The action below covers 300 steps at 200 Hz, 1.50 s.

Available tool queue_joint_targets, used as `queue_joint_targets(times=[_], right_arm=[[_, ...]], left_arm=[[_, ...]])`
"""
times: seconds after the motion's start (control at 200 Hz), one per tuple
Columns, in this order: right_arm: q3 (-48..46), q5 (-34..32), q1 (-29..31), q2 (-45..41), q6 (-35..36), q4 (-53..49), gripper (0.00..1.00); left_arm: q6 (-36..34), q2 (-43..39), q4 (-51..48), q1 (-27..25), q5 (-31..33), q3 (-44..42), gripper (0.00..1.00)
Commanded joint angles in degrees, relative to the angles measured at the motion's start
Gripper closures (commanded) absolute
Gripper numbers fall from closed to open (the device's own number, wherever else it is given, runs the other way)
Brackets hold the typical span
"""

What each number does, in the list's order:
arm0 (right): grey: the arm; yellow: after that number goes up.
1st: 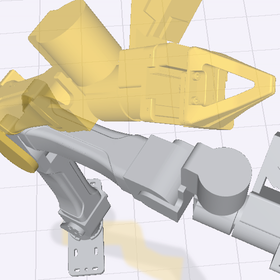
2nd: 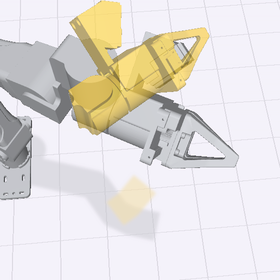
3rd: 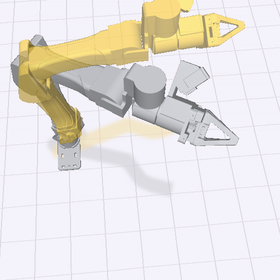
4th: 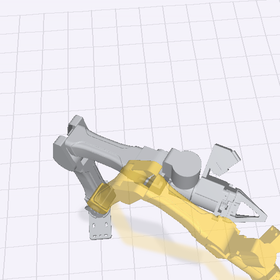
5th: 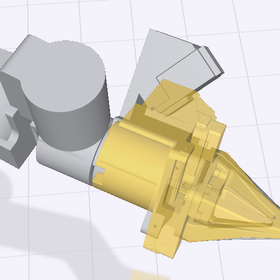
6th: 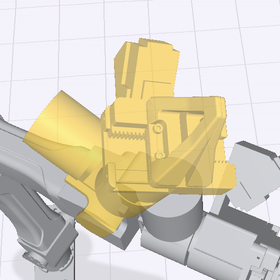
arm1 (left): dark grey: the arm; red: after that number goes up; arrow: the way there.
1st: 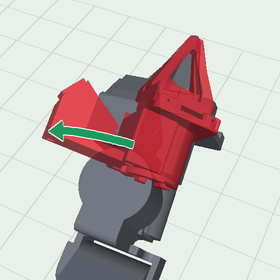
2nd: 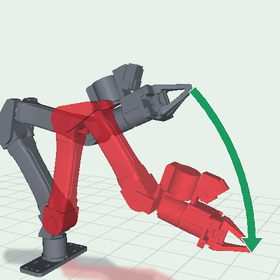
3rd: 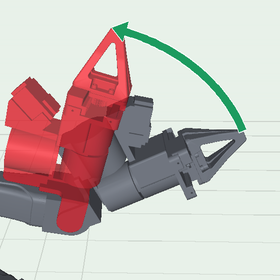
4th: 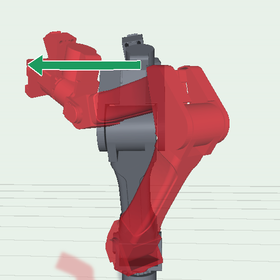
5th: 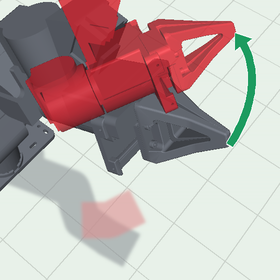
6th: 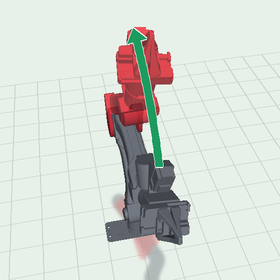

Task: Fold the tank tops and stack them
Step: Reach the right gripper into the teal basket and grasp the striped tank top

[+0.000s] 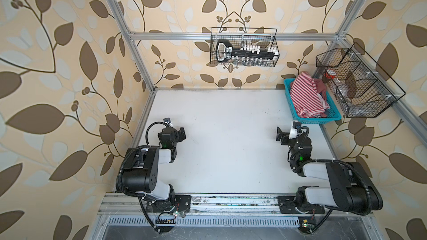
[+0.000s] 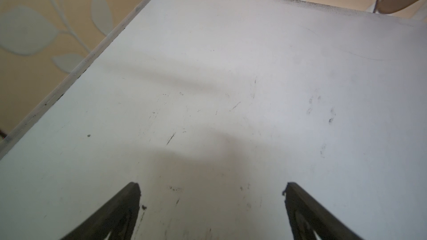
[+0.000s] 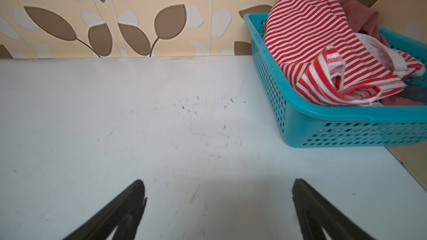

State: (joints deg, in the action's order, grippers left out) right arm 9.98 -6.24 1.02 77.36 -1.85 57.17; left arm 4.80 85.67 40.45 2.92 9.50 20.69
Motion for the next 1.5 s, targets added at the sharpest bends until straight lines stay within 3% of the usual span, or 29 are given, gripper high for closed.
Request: queue_joint_targets(times=[0.0,0.055,0.17,0.36,0.525,0.775,0.935,1.19,1.399,1.494], right_arm=[[1.1,-0.9,0.3,-0.8,1.0,-0.5,0.03],[2.7,-3.3,1.0,-2.5,1.0,-3.5,0.05],[13.3,-7.5,2.1,-8.2,-0.4,-26.7,0.05],[34.8,-2.2,-2.9,-5.5,-2.6,-56.3,0.11],[48.3,-2.2,-6.8,1.8,-3.2,-69.6,0.18],[59.1,-5.3,-9.8,11.1,-4.5,-77.3,0.21],[63.7,-2.2,-13.8,16.0,-6.1,-79.3,0.21],[67.0,5.6,-17.0,20.9,-8.8,-81.4,0.36],[67.2,7.0,-17.5,22.5,-9.5,-83.1,0.36],[67.6,9.0,-18.1,23.8,-10.3,-84.1,0.48]], left_arm=[[-0.1,-2.0,-2.3,-0.5,2.1,3.1,0.01],[0.4,-5.7,-11.0,-0.5,3.0,6.5,0.01],[3.9,-12.6,-22.4,-0.8,1.1,11.1,0.05],[16.0,-21.3,-25.7,-1.7,-14.0,11.4,0.09],[23.5,-25.0,-27.7,-5.0,-22.1,11.1,0.09],[25.3,-28.6,-31.3,-11.5,-23.9,11.5,0.08],[24.7,-29.7,-33.1,-12.3,-24.1,11.9,0.08],[24.1,-30.6,-35.3,-12.5,-24.0,12.8,0.07],[24.0,-31.1,-35.5,-12.6,-23.9,12.7,0.07],[24.0,-31.0,-35.7,-12.6,-23.9,12.7,0.07]])
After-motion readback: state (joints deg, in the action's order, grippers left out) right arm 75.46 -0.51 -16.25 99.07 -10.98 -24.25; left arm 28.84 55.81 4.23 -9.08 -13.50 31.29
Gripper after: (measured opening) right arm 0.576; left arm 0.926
